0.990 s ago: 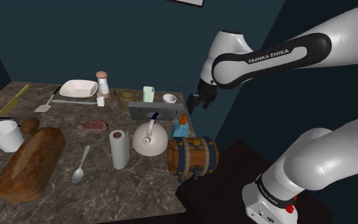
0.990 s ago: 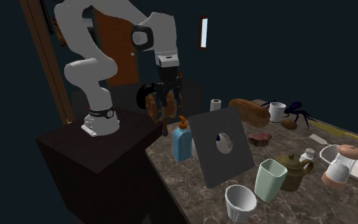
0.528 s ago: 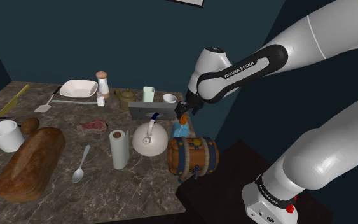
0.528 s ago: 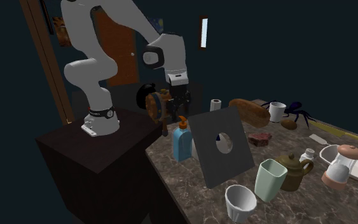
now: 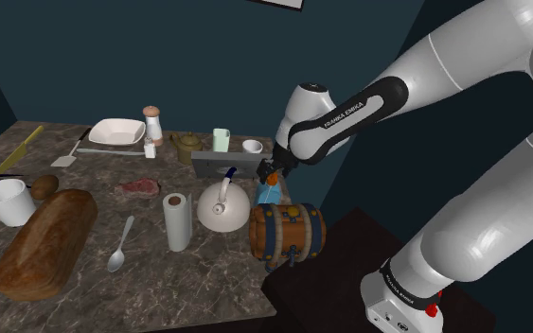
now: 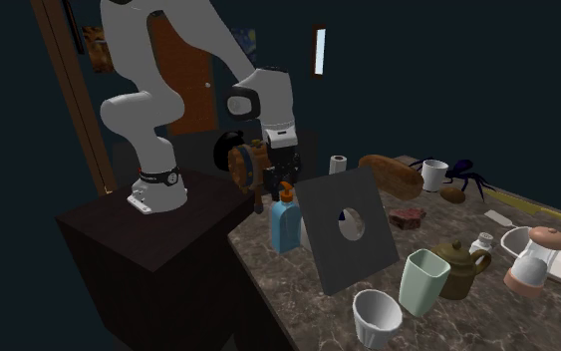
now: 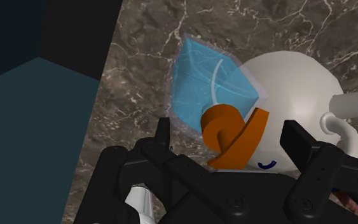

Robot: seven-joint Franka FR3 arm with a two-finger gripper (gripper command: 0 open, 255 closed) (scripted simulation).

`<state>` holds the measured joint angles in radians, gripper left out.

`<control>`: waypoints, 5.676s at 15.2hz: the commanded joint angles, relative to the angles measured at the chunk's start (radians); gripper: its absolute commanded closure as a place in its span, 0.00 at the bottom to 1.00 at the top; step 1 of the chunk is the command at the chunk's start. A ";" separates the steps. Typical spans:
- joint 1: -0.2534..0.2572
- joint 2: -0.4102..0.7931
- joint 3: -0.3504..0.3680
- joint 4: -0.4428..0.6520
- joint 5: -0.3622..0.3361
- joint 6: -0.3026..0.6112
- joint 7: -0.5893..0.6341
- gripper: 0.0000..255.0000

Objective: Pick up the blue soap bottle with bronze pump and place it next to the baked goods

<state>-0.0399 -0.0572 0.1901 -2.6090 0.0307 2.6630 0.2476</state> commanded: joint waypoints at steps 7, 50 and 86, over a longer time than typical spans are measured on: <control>0.000 0.002 0.000 -0.001 -0.001 0.003 0.001 1.00; 0.011 -0.310 -0.028 0.222 0.045 -0.530 -0.036 1.00; 0.105 -0.135 0.212 0.704 0.015 -0.829 0.331 1.00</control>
<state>0.0579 -0.2161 0.3824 -1.9271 0.0532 1.8326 0.5475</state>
